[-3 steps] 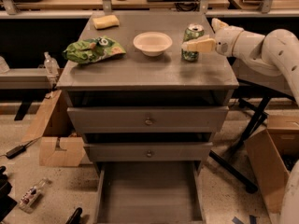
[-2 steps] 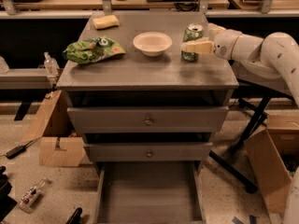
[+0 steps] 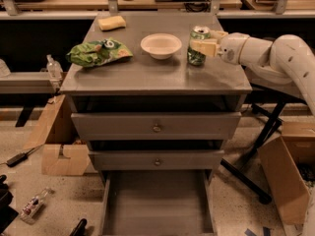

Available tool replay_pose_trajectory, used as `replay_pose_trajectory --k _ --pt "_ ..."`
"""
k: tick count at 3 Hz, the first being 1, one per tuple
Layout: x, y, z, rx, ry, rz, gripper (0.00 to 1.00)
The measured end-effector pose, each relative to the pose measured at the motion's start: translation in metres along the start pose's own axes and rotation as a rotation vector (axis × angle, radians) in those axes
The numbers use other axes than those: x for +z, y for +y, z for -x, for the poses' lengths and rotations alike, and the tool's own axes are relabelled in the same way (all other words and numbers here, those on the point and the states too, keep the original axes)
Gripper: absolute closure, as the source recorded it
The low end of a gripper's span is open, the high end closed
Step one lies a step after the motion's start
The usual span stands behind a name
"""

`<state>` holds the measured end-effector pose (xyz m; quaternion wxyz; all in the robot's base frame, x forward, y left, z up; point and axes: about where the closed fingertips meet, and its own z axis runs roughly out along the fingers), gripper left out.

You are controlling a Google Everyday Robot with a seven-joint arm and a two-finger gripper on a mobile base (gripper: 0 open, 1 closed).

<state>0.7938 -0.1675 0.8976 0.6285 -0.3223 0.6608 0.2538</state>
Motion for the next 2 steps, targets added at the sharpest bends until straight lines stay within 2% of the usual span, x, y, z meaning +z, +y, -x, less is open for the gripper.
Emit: replay_pose_trajectory --k 1,2 --pt "-0.008 0.008 0.013 -0.027 -0.007 0.006 0.98" --pt "-0.036 0.03 0.038 -0.086 -0.031 0.014 1.0"
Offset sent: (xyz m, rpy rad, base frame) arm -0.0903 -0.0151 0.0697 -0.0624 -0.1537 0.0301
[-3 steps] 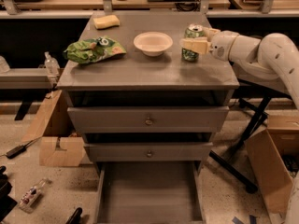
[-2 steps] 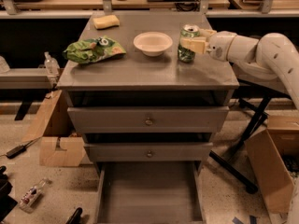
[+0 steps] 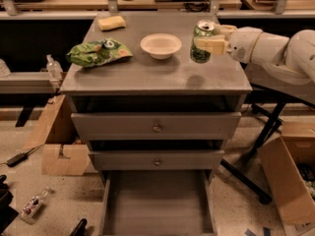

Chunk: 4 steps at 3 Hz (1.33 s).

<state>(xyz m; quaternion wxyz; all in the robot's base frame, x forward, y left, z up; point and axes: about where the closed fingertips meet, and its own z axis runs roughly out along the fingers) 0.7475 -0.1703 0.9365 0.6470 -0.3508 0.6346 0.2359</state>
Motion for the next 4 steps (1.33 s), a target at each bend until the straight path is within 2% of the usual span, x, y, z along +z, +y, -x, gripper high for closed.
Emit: replay_pose_trajectory --k 1,2,3,4 --pt "-0.06 0.052 0.033 -0.03 0.002 0.013 1.0" --pt "-0.102 0.094 0.03 -0.021 0.044 0.042 1.0" --pt "-0.138 0.135 0.011 -0.035 0.061 0.12 1.0" --pt "-0.153 0.155 -0.01 -0.089 0.04 0.155 1.0"
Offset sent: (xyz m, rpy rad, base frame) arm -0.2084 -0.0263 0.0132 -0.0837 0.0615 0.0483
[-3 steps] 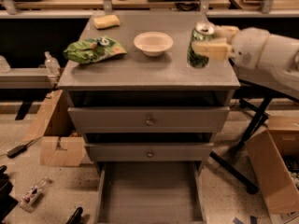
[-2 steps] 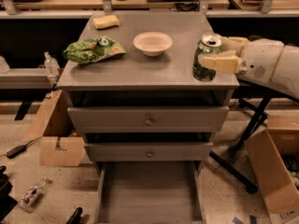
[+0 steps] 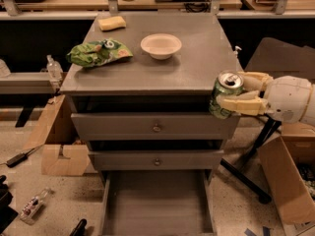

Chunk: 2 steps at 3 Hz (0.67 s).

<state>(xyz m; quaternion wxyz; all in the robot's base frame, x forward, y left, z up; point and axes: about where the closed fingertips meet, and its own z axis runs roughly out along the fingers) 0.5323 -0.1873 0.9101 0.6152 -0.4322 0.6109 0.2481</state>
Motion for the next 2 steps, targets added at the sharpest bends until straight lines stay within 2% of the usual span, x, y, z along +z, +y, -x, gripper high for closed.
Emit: replay_pose_trajectory --k 1,2 --pt "0.003 0.0 -0.001 0.004 -0.007 0.005 1.0" --pt "0.023 0.047 -0.075 0.112 -0.08 0.026 1.0"
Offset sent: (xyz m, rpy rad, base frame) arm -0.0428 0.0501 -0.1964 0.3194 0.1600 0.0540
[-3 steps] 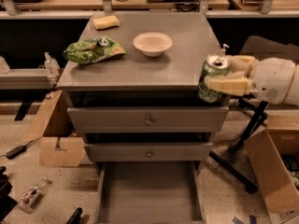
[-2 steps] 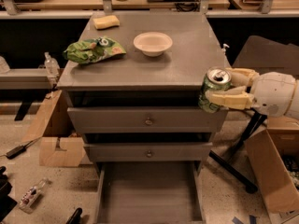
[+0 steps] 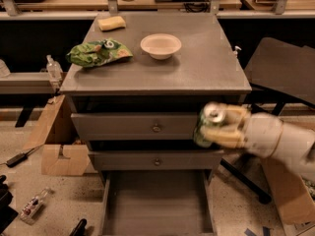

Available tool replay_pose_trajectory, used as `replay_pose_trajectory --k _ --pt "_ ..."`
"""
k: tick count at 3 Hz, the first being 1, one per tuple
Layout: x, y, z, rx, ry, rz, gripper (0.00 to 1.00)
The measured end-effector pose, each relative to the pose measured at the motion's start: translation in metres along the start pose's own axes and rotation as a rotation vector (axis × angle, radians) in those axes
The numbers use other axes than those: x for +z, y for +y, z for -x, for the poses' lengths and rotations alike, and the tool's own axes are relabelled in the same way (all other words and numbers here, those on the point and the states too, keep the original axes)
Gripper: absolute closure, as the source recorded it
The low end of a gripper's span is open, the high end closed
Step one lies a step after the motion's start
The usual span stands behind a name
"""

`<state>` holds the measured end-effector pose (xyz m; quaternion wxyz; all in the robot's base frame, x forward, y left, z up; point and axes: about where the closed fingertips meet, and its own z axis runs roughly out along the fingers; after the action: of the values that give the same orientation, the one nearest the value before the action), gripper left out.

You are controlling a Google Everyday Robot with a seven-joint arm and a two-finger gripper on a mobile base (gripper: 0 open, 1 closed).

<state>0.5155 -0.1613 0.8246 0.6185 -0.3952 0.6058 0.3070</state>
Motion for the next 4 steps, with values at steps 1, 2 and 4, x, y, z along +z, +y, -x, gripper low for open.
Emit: replay_pose_trajectory --k 1,2,4 --pt "0.014 0.034 -0.087 0.074 -0.052 0.027 1.0" --pt "0.044 0.05 -0.194 0.106 -0.048 0.104 1.0" --pt "0.069 0.06 -0.257 0.109 0.001 0.18 1.0"
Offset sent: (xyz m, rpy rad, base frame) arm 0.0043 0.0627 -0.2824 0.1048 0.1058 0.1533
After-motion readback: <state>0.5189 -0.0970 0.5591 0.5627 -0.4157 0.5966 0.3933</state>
